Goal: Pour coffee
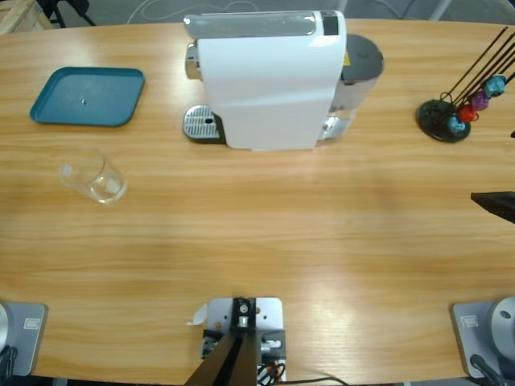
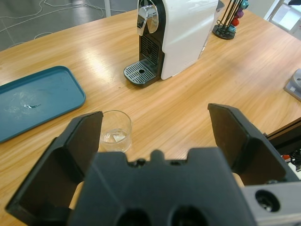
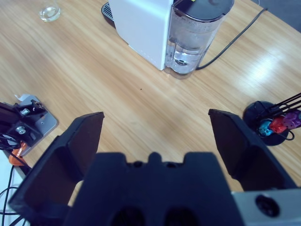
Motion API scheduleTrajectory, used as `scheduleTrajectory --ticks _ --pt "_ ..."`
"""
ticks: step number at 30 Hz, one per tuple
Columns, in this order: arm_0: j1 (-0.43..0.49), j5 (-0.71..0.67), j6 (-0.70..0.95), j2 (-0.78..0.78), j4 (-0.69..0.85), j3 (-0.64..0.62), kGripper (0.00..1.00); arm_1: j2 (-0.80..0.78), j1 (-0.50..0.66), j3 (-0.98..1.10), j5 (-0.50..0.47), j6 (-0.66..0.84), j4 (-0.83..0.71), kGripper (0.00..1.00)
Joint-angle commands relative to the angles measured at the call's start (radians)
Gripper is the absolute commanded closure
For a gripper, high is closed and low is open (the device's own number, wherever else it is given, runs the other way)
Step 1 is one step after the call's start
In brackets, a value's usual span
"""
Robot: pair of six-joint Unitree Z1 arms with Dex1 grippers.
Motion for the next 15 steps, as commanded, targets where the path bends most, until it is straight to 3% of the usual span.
scheduleTrajectory --ticks 1,15 --pt "-0.010 -0.008 0.007 -0.024 0.010 0.026 0.032 -0.003 0.012 0.033 -0.008 0.004 -0.010 0.000" --pt "-0.010 -0.008 0.007 -0.066 0.011 0.034 0.032 -0.006 0.013 0.029 0.000 0.003 -0.002 0.000"
